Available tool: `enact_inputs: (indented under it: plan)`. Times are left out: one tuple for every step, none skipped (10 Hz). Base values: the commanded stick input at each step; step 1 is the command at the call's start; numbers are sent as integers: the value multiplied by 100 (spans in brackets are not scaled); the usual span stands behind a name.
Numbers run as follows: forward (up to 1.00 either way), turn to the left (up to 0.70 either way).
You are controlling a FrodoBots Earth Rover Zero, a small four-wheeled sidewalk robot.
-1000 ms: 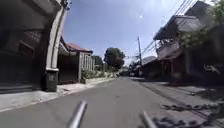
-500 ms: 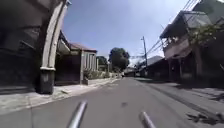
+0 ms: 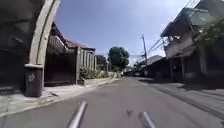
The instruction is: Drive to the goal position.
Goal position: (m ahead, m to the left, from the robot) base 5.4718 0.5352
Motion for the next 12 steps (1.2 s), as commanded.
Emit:
enact_inputs:
  plan:
    - [100,-8]
    - [100,-14]
    - [100,-25]
    - [100,-36]
    - [100,-37]
    - [100,-38]
    - [100,-38]
    - [100,-38]
    - [100,-38]
    - [100,-38]
    - [100,-38]
    - [100,-38]
